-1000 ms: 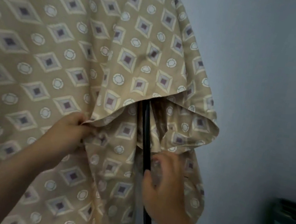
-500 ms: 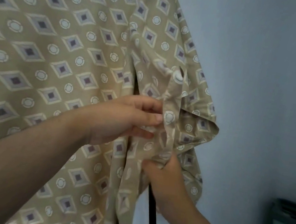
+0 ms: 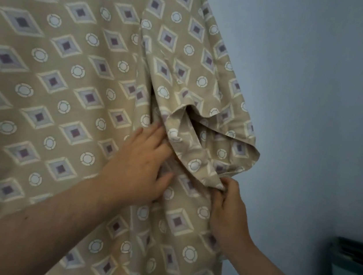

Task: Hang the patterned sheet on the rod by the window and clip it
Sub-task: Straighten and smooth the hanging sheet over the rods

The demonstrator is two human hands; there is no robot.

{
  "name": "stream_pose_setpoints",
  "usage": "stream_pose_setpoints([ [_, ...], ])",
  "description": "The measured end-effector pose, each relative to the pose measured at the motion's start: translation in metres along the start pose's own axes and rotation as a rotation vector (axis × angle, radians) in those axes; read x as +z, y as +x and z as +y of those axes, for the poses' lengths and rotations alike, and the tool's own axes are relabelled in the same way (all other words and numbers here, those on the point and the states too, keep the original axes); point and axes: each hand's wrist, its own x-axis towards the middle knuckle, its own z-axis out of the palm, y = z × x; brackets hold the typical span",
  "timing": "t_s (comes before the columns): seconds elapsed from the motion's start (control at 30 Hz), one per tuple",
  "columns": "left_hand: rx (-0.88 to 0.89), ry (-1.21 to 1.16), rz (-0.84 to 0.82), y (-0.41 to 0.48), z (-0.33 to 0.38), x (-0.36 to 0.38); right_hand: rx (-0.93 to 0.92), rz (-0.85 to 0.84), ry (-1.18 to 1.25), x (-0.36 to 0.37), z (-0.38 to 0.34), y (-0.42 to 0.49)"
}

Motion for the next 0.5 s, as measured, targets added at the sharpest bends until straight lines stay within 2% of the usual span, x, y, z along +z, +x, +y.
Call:
stream_pose_setpoints([
  [0.07,-0.078,-0.127,0.134,0.017,-0.001,-0.005,-0.107,-0.134,-0.075,-0.001,0.007,0.0],
  [0.1,-0.13,-0.208,0.14,0.025,-0.001,-0.008,-0.127,-0.2,-0.104,0.0,0.011,-0.002],
  [0.2,-0.183,-0.374,0.029,0.039,0.015,-0.016,-0.132,-0.287,-0.188,0.009,0.021,-0.009],
  [0.27,-0.252,-0.403,0.007,0.041,0.029,-0.014,-0.124,-0.356,-0.11,0.021,0.02,-0.016],
  [0.33,-0.353,-0.33,0.058,0.042,0.038,-0.008,-0.106,-0.395,0.01,0.027,0.014,-0.022],
  [0.4,-0.37,-0.287,0.075,0.038,0.047,0.002,-0.124,-0.419,0.027,0.023,0.012,-0.026],
  [0.5,-0.437,-0.463,0.128,0.033,0.037,0.0,-0.2,-0.415,0.043,0.013,0.022,-0.03],
])
